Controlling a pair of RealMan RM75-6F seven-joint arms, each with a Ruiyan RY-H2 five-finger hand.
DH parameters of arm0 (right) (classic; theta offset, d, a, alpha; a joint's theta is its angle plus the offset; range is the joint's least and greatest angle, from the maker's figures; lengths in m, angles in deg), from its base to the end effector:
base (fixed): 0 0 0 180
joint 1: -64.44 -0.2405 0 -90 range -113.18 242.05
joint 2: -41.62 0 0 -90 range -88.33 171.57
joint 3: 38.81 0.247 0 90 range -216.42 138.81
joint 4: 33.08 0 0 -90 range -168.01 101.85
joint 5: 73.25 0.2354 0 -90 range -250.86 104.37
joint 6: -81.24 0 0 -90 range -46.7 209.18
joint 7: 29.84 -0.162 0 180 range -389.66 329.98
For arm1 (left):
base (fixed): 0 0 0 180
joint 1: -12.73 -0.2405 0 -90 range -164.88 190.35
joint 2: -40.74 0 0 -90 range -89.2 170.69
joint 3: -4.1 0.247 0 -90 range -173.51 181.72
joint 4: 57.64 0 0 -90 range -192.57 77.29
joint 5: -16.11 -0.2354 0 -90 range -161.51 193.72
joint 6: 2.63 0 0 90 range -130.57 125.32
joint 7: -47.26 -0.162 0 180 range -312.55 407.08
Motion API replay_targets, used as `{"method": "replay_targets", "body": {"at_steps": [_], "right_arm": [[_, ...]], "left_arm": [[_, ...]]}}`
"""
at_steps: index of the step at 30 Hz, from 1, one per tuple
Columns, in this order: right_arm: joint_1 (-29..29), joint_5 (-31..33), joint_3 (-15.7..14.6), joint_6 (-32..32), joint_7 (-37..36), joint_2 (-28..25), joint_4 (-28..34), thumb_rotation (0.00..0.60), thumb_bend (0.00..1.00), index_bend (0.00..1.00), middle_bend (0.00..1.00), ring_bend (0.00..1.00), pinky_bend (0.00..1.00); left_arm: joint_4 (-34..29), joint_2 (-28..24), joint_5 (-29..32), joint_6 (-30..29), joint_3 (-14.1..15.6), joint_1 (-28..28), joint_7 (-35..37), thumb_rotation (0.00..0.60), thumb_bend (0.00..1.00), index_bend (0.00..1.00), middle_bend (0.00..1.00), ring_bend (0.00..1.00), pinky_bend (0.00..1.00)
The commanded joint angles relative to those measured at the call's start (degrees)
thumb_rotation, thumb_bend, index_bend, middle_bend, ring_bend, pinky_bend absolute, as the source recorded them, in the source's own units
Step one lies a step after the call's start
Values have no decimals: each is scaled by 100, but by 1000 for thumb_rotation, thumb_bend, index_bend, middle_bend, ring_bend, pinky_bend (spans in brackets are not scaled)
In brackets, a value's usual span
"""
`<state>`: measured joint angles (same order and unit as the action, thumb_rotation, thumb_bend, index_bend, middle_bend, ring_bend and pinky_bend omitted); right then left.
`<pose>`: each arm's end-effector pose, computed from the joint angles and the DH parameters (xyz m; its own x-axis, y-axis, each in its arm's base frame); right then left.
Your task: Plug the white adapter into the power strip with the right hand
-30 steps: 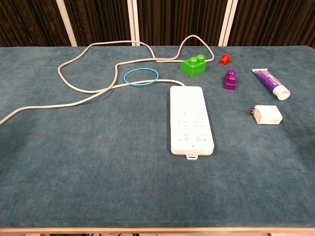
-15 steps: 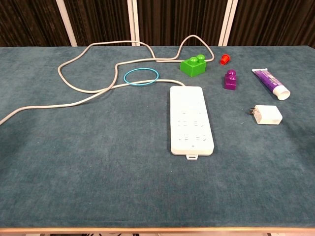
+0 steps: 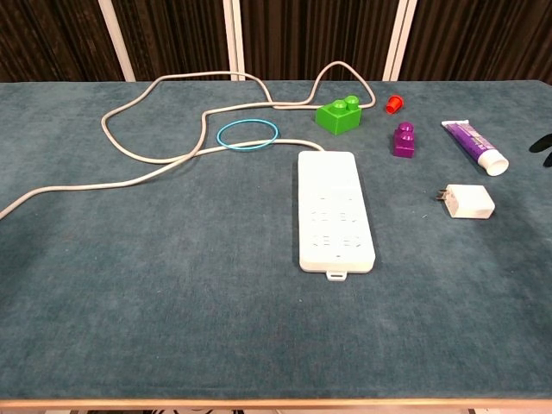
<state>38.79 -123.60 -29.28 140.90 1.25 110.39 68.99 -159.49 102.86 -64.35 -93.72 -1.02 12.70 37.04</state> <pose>-0.2556 -0.3009 0.0518 0.4759 -0.3589 0.8029 -0.8572 0.0148 0.5147 -0.3013 0.1797 0.1536 0.4415 -0.0781 0.8939 0.8901 0.1640 -0.4253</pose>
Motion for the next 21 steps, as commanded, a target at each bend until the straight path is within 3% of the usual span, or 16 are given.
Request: {"method": "replay_targets", "body": {"at_steps": [1, 5, 21], "right_arm": [[-45, 13, 7, 176, 85, 135, -99, 600, 240, 105, 436, 460, 494], [-98, 63, -28, 196, 107, 201, -148, 600, 240, 105, 518, 554, 574], [-374, 71, -328, 58, 375, 452, -248, 600, 240, 105, 576, 596, 582]], "left_arm": [[3, 7, 2, 13, 2, 8, -19, 600, 133, 214, 100, 39, 53], [2, 21, -2, 20, 7, 14, -52, 600, 133, 214, 101, 39, 53], [-10, 52, 29, 35, 11, 24, -155, 600, 133, 213, 100, 39, 53]]}}
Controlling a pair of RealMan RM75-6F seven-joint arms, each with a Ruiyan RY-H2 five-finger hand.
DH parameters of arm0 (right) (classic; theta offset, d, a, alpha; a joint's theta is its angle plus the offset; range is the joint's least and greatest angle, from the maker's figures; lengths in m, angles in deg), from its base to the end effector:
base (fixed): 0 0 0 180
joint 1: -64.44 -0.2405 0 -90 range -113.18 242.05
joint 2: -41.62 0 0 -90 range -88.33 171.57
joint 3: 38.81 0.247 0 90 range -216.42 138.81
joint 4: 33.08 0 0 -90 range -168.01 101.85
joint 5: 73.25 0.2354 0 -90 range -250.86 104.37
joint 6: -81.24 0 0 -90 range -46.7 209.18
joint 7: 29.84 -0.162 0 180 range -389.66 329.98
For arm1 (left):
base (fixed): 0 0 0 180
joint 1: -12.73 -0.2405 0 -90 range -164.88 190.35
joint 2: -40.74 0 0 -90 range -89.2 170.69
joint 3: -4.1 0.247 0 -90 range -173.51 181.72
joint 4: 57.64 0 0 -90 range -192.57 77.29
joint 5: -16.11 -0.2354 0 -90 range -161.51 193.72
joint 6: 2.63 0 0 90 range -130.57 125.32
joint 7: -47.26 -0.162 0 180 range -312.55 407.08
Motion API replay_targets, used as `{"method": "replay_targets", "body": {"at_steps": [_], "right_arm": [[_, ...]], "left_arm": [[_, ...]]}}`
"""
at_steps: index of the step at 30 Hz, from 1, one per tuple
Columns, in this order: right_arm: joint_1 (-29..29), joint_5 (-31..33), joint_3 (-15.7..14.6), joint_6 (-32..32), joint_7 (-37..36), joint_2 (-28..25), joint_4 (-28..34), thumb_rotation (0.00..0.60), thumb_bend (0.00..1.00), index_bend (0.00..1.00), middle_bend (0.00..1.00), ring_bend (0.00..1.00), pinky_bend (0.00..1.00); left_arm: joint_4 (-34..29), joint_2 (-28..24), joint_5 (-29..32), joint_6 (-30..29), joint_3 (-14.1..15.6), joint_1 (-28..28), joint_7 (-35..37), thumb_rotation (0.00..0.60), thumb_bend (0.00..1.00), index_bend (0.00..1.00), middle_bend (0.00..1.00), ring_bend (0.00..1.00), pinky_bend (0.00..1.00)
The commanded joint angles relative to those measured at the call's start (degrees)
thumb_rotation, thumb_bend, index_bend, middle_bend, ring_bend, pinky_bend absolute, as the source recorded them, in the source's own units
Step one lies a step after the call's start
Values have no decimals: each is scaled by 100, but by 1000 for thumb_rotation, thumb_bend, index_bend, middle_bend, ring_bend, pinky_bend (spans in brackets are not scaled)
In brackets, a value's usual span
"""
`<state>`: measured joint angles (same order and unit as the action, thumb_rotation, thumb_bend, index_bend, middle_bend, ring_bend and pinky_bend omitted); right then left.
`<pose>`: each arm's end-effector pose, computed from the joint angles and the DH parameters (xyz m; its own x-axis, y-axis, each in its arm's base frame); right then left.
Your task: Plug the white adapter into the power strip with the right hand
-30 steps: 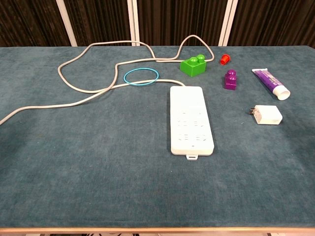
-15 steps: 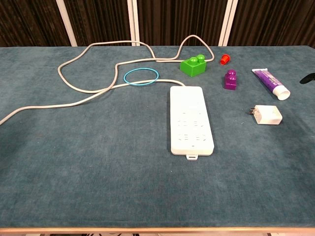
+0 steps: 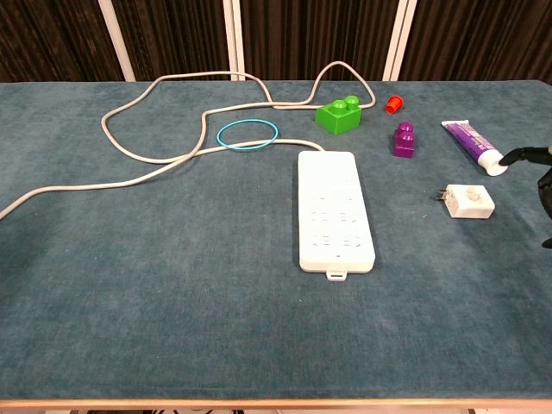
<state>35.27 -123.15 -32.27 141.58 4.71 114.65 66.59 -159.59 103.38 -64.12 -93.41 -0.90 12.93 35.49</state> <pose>-0.2459 -0.3023 0.0249 0.5333 -0.3769 0.7573 -0.8296 -0.0581 0.5553 -0.3004 0.1805 0.1497 0.4550 -0.0673 0.8880 0.8828 0.1651 -0.4398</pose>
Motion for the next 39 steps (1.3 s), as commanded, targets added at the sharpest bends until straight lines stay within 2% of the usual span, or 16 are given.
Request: {"method": "replay_targets", "body": {"at_steps": [1, 11, 39], "right_arm": [[-32, 41, -49, -14, 40, 38, -1, 600, 240, 105, 576, 596, 582], [-144, 130, -210, -88, 138, 107, 33, 600, 240, 105, 576, 597, 582], [-523, 663, -293, -332, 142, 396, -291, 600, 240, 122, 577, 601, 582]], "left_arm": [[2, -2, 10, 10, -1, 3, 0, 600, 133, 213, 100, 39, 53], [13, 6, 24, 36, -3, 17, 0, 600, 133, 213, 100, 39, 53], [74, 22, 30, 8, -35, 26, 56, 600, 133, 213, 103, 39, 53]]}}
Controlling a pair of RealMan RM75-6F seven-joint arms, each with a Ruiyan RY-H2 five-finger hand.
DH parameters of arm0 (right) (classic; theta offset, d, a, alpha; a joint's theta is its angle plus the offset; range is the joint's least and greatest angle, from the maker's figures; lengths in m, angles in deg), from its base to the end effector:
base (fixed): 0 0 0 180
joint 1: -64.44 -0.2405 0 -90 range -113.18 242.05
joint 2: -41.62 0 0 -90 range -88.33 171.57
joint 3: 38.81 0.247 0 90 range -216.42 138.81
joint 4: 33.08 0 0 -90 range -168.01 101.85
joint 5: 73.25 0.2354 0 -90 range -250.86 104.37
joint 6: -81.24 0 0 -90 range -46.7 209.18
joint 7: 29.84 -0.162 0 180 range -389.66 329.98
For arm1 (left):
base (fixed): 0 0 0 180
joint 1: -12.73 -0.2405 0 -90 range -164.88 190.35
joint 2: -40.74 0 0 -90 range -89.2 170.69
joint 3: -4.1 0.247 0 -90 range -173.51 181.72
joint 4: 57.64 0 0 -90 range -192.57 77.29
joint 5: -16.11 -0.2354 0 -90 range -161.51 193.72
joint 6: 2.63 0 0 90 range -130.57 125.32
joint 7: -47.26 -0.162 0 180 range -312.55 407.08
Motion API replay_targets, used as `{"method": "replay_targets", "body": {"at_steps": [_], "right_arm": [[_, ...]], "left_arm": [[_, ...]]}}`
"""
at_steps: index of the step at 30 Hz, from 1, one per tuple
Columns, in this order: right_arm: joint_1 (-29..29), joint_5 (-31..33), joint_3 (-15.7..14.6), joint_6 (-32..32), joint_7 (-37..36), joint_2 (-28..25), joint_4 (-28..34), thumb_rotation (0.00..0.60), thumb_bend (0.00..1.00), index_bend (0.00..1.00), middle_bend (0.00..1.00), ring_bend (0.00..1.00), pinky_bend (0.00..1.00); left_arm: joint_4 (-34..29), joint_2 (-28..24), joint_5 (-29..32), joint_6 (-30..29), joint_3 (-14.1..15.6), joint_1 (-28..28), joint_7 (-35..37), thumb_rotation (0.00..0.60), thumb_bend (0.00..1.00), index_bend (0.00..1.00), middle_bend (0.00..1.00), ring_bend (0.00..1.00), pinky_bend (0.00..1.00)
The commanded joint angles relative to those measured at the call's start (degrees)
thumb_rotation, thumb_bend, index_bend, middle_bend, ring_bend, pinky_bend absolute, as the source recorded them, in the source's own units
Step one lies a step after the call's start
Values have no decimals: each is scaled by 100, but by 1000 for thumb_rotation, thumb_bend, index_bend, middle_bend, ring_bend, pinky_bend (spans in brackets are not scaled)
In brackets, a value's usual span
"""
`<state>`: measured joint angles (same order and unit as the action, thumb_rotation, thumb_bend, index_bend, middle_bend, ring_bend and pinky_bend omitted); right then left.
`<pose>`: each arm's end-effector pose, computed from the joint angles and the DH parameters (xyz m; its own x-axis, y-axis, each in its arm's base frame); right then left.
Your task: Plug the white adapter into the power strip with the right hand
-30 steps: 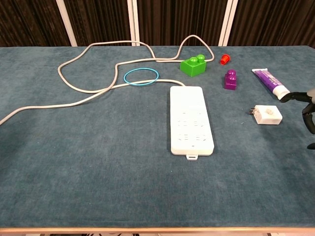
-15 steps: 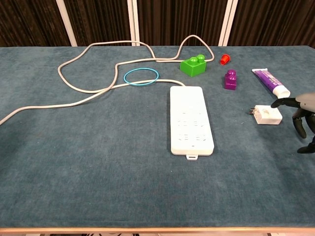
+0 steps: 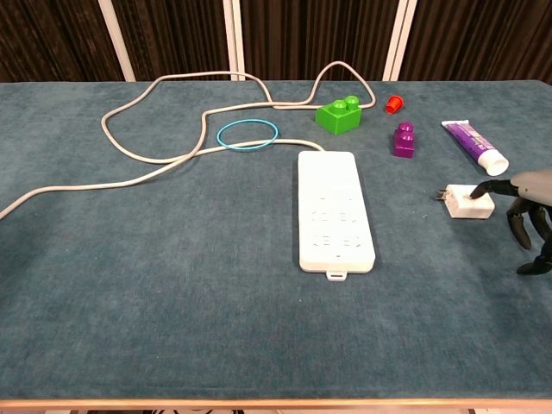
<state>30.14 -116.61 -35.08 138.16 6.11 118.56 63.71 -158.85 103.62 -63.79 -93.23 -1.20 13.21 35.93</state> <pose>-0.2431 -0.3047 -0.0082 0.5226 -0.4718 0.7102 -0.8297 -0.0897 0.5509 -0.3025 0.1830 0.1501 0.4550 -0.0719 0.8876 0.8829 0.1663 -0.4391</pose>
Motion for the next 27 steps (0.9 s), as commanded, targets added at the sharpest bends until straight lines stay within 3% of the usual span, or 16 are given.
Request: {"method": "replay_targets", "body": {"at_steps": [1, 27], "right_arm": [[-13, 9, -19, 15, 4, 5, 1, 600, 240, 123, 577, 601, 582], [-25, -15, -386, 59, -11, -181, 343, 600, 240, 177, 586, 608, 589]], "left_arm": [[0, -3, -6, -16, -7, -3, 17, 600, 133, 213, 103, 39, 53], [-7, -32, -46, -69, 3, -32, 63, 600, 133, 213, 103, 39, 53]]}}
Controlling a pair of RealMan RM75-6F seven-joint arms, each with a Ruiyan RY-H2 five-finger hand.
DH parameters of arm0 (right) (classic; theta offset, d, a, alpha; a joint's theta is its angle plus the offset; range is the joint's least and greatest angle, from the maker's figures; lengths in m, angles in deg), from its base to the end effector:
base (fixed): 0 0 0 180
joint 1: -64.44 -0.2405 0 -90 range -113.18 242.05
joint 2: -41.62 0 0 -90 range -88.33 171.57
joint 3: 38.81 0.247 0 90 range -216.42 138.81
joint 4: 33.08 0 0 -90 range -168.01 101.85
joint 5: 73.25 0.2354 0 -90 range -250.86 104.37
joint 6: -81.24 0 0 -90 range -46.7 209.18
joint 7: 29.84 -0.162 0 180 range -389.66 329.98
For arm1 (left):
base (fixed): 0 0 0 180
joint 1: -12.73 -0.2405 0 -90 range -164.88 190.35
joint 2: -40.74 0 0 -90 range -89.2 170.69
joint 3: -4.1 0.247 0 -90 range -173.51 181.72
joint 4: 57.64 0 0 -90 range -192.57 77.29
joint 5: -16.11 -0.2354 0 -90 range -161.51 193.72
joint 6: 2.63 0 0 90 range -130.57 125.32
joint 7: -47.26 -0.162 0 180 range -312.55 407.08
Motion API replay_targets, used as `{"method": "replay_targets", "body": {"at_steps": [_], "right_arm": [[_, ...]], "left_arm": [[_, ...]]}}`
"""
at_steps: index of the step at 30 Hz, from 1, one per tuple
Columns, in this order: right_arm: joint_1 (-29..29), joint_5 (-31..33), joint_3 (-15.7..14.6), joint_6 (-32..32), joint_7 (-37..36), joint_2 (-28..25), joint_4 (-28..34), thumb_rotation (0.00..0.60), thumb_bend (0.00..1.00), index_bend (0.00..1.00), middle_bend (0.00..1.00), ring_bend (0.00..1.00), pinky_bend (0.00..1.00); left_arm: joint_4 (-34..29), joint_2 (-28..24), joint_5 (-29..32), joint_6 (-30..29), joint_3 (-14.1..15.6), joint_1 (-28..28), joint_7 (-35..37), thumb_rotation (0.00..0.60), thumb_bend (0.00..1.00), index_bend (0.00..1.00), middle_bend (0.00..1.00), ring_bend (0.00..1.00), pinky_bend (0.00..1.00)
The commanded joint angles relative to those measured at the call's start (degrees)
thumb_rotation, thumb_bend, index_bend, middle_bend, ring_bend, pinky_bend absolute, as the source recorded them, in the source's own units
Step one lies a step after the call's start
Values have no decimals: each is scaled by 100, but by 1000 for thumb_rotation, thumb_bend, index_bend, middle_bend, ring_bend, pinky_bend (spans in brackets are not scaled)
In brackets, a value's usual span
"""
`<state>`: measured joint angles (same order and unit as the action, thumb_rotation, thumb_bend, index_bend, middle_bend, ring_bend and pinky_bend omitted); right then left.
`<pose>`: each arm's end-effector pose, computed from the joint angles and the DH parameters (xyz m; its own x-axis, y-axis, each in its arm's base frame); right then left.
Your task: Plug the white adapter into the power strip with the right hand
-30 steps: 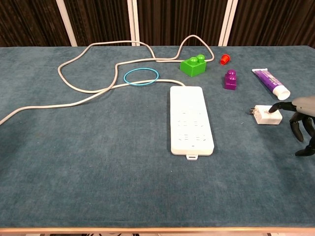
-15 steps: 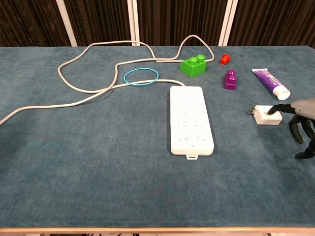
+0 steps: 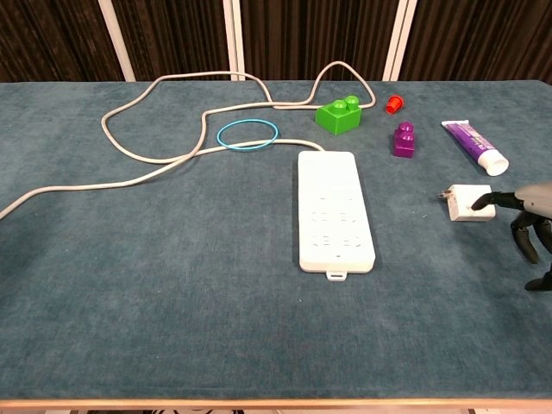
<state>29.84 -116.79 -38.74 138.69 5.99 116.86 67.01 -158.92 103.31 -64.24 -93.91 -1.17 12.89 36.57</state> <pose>-0.2458 -0.2843 -0.0099 0.5285 -0.5150 0.6749 -0.8233 -0.1170 0.5554 -0.3021 0.1812 0.1531 0.4507 -0.0837 0.8888 0.8859 0.1649 -0.4337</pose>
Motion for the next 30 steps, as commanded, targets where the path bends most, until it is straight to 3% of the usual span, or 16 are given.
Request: {"method": "replay_targets", "body": {"at_steps": [1, 12, 30], "right_arm": [[8, 8, -32, 7, 1, -18, 20, 600, 240, 178, 586, 608, 591], [64, -1, -183, 74, -8, -96, 144, 600, 240, 180, 588, 609, 593], [100, 9, -168, 267, -66, -243, 257, 600, 240, 189, 595, 611, 593]], "left_arm": [[0, -1, -2, -1, 1, 0, -2, 600, 133, 213, 103, 39, 53], [1, -1, -8, -8, 2, -4, -8, 600, 133, 213, 104, 39, 53], [-11, -2, 3, -19, -5, -10, -25, 600, 133, 216, 103, 39, 53]]}}
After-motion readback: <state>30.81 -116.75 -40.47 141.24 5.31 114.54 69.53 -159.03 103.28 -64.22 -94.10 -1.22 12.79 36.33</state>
